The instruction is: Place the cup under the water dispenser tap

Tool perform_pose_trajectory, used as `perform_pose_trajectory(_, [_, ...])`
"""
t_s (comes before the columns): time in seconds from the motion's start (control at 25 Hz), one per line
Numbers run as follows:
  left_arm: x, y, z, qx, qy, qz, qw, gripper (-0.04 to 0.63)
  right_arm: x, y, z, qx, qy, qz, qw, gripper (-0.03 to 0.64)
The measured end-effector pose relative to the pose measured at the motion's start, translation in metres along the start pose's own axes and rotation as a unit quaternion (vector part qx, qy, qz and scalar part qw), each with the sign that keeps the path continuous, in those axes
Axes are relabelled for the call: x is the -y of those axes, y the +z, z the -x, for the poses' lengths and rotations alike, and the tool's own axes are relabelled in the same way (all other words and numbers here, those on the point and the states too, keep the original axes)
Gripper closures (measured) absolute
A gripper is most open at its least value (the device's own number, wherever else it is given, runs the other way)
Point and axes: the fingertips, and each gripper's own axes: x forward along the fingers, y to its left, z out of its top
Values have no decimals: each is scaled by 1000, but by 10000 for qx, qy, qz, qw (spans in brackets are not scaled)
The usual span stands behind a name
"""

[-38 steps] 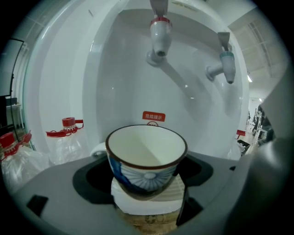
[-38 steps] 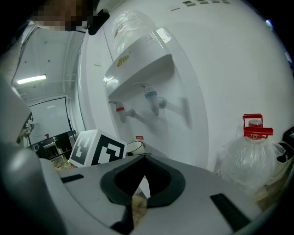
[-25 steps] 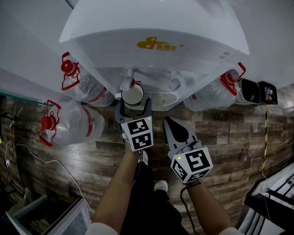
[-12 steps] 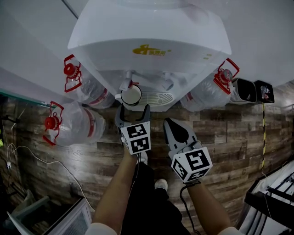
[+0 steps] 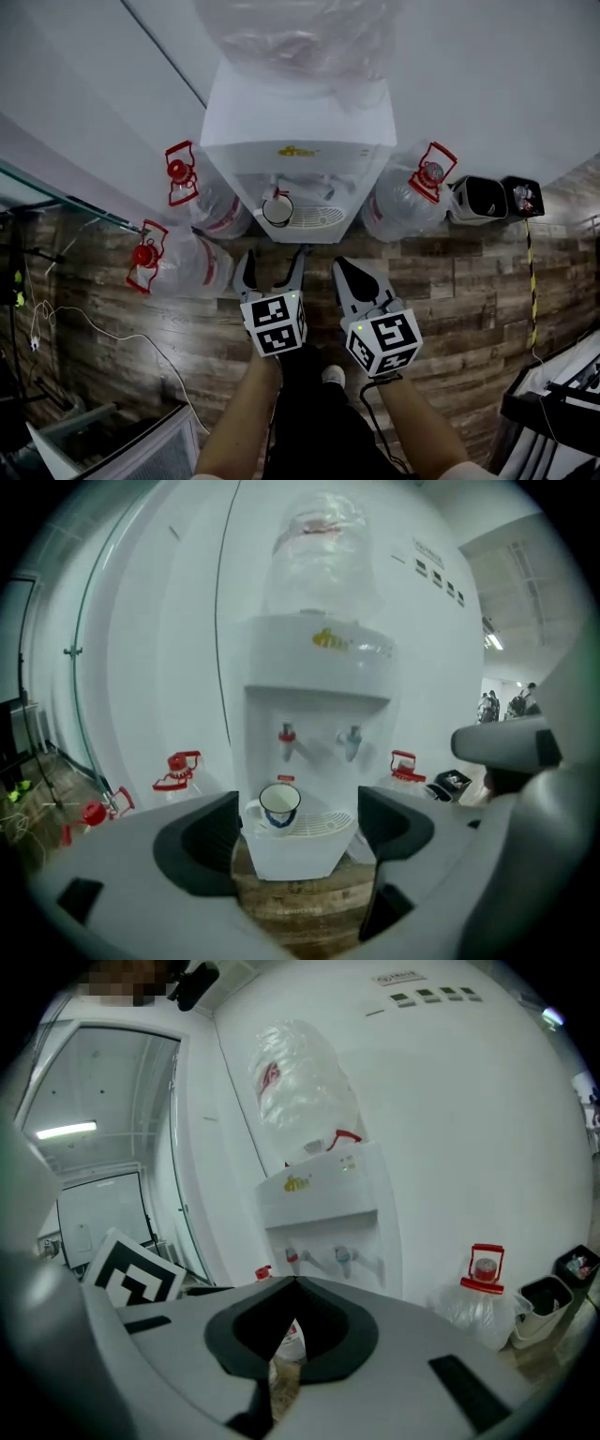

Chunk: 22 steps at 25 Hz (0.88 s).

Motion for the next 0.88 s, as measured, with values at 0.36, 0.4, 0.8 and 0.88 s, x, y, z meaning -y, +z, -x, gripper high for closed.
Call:
perform_pose_trajectory(0.36, [38,78,127,154,-366,-304,9987,173,-40,82,84,127,-157,-3,9998,597])
perform_pose_trajectory(0.4, [42,83,141,170,-410,-360,9984,193,-46,86,96,119,-182,-28,9998,597])
perform_pose_trajectory(0.8, [66,94,305,571,-584,-723,9940,438,-133,87,223,27,-155,-287,9995,595])
perform_pose_trajectory(0.88, [62,94,340,625,-647,-798,9927,463,-156,94,244,129,-165,-250,9995,597])
